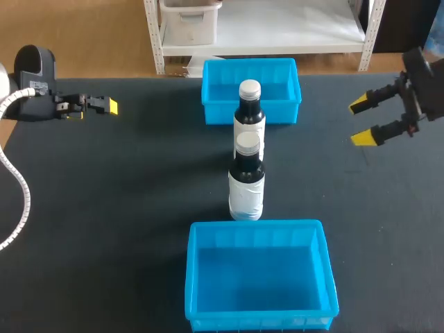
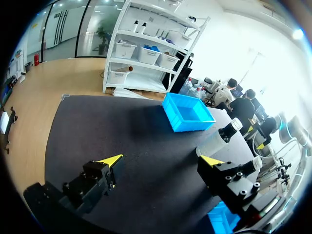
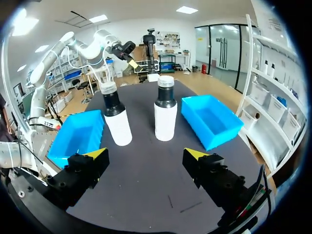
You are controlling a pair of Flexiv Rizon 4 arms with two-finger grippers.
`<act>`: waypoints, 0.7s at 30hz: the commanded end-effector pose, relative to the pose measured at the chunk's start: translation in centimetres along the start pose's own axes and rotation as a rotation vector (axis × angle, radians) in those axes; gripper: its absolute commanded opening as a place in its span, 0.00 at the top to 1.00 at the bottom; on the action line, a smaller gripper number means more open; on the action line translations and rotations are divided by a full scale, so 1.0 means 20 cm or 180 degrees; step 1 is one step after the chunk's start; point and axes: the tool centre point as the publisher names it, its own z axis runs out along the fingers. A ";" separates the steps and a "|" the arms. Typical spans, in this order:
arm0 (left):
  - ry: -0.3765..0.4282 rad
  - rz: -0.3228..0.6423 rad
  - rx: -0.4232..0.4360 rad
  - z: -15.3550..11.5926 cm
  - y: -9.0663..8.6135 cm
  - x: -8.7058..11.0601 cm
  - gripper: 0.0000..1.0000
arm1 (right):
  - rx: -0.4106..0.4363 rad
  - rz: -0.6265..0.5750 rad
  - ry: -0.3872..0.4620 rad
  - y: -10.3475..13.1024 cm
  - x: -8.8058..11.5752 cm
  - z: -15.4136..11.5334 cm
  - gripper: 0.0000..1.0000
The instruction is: Pick up the bottle, and place it in the far bin if it is heavy, or in the near bin if it is light.
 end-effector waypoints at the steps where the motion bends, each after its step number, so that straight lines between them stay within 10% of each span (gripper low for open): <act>1: 0.0000 0.0000 0.0000 0.00 0.00 0.00 0.00 | 0.0114 -0.0063 -0.0012 0.06 -0.03 0.05 0.00; 21: 0.0000 0.0000 0.0000 0.00 0.00 0.00 0.00 | -0.0371 -0.0369 -0.0005 0.26 -0.15 0.24 0.00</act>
